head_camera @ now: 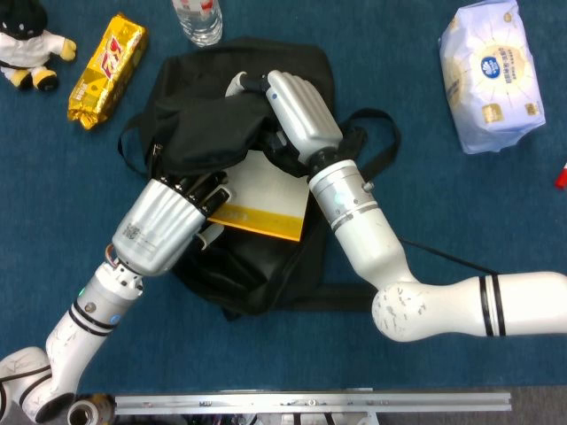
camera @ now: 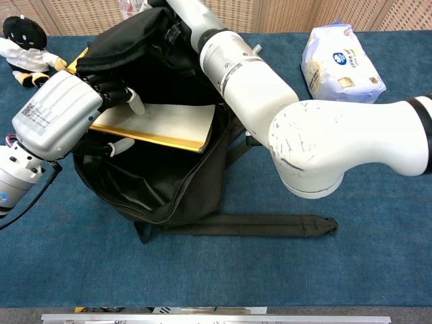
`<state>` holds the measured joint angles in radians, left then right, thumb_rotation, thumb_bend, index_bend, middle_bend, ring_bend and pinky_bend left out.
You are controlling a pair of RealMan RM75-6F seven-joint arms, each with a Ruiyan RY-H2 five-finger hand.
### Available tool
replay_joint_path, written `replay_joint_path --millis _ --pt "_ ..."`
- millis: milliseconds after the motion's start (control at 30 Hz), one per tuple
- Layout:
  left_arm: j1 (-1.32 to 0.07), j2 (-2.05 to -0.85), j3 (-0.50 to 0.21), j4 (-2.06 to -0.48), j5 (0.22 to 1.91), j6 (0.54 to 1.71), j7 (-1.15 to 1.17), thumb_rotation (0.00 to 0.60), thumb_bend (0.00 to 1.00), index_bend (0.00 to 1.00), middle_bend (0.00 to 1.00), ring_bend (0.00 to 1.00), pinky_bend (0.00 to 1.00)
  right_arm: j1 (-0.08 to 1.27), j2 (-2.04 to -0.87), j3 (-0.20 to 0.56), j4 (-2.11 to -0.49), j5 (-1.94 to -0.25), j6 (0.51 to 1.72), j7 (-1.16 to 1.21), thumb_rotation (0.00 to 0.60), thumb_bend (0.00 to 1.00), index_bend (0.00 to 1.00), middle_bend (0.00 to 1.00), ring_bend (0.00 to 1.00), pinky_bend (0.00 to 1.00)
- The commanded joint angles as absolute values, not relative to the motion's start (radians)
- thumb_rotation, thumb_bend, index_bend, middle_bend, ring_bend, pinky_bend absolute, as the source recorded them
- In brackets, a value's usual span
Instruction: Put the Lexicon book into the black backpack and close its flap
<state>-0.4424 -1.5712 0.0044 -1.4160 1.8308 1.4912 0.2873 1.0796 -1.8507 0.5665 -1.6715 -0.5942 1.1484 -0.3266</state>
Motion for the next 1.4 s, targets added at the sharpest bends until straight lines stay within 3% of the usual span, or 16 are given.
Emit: replay_joint_path --millis 33,433,1067,1400 --pt "-0.429 -1.562 0.005 -1.437 1.819 1.492 0.309 0.6 0.18 0.34 0.33 0.25 0.38 1.078 -1.845 0.564 -1.676 -0.593 1.146 -0.328 0.6 1.0 0.59 0.59 0.63 0.89" --pt "-0.359 -1.487 0.03 -1.563 1.764 1.486 0.415 0.6 0.15 0.13 0.26 0.19 0.34 1.068 -1.801 0.545 -1.691 -0.588 1.12 -0.335 0.6 1.0 0.59 0.59 0.63 0.89" --pt "-0.251 -1.308 0.059 -1.698 1.702 1.54 0.312 0.6 0.15 0.09 0.26 0.19 0.34 1.041 -1.707 0.482 -1.727 -0.605 1.051 -0.328 0.6 1.0 0.59 0.58 0.63 0.89" --pt "-0.219 -1.228 0.025 -1.751 1.634 1.544 0.305 0.6 0.15 0.08 0.26 0.19 0.34 1.031 -1.644 0.445 -1.741 -0.618 1.002 -0.323 0.6 1.0 0.59 0.58 0.61 0.89"
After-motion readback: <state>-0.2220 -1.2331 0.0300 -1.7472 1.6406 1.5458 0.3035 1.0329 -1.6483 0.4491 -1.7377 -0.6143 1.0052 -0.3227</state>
